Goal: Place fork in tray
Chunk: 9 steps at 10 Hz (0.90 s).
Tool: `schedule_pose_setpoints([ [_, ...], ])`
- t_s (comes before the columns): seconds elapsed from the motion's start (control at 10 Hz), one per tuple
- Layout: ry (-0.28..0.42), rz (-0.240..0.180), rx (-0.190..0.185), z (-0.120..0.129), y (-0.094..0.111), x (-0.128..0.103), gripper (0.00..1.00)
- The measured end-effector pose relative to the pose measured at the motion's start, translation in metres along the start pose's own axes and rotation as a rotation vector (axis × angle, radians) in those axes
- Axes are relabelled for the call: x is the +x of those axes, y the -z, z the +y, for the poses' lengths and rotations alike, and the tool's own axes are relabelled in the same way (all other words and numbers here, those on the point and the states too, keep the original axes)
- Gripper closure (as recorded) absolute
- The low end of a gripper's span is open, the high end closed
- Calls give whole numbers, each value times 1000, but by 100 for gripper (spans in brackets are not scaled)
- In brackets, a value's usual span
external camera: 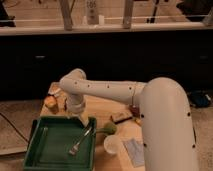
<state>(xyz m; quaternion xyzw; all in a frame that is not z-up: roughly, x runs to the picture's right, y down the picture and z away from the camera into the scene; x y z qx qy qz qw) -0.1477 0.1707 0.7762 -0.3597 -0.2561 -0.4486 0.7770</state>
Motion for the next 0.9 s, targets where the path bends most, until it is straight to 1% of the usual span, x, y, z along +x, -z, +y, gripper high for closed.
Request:
schedule_pose_setpoints([
  [0.9, 1, -2, -4, 1, 0, 3, 31],
])
